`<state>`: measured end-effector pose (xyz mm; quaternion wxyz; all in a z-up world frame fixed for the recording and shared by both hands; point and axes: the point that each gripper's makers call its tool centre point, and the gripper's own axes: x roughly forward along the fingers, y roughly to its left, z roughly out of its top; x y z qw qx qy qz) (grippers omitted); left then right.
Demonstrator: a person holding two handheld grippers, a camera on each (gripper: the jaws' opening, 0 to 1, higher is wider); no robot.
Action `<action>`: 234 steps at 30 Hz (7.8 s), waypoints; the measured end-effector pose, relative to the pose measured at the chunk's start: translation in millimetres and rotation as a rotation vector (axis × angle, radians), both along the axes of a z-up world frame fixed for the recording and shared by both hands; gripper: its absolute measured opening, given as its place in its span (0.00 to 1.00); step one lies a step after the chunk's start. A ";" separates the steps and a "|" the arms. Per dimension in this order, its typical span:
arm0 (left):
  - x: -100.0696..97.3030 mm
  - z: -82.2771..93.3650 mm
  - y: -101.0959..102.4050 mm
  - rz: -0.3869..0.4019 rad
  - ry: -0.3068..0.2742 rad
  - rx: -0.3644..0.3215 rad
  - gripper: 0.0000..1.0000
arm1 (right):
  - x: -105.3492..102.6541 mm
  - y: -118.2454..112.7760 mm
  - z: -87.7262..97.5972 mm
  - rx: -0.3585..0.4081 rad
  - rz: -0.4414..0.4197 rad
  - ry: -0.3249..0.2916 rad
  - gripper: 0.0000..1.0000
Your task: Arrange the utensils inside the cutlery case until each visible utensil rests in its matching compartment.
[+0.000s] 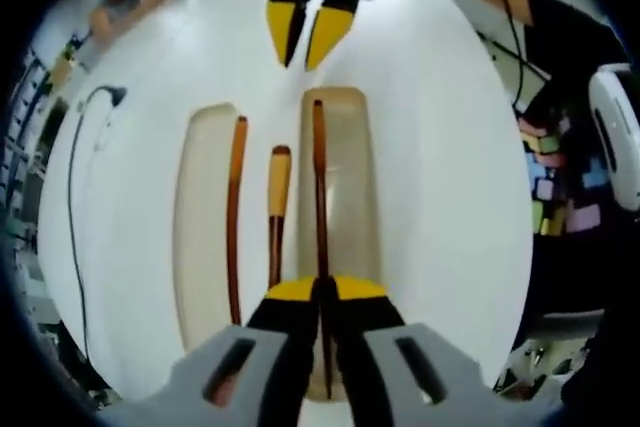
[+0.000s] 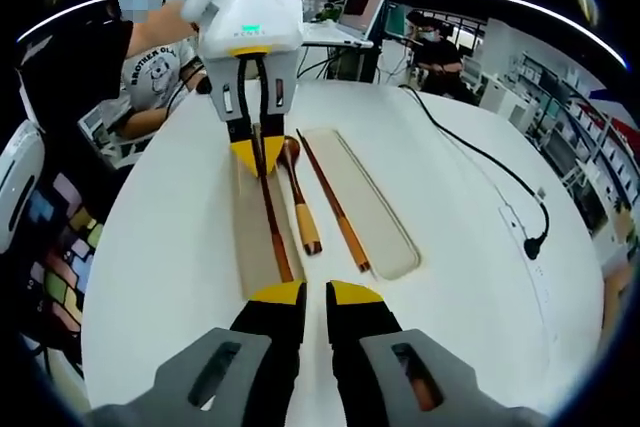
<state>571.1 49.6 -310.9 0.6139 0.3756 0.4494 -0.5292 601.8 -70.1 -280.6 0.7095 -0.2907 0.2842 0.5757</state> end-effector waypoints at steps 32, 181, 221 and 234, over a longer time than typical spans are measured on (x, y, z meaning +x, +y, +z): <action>21.7 21.9 1.5 0.041 -0.089 -0.051 0.05 | 21.2 17.8 1.8 -0.015 -0.016 -0.080 0.10; 18.8 32.1 -5.1 0.012 0.052 0.022 0.03 | 6.7 11.4 10.5 -0.258 0.139 -0.085 0.05; -15.5 -0.5 -4.7 0.010 0.171 0.016 0.04 | -31.1 12.9 -24.4 -0.219 0.161 0.095 0.06; -21.6 -2.5 -8.8 0.001 0.168 0.010 0.04 | -37.5 9.5 -23.0 -0.201 0.152 0.105 0.06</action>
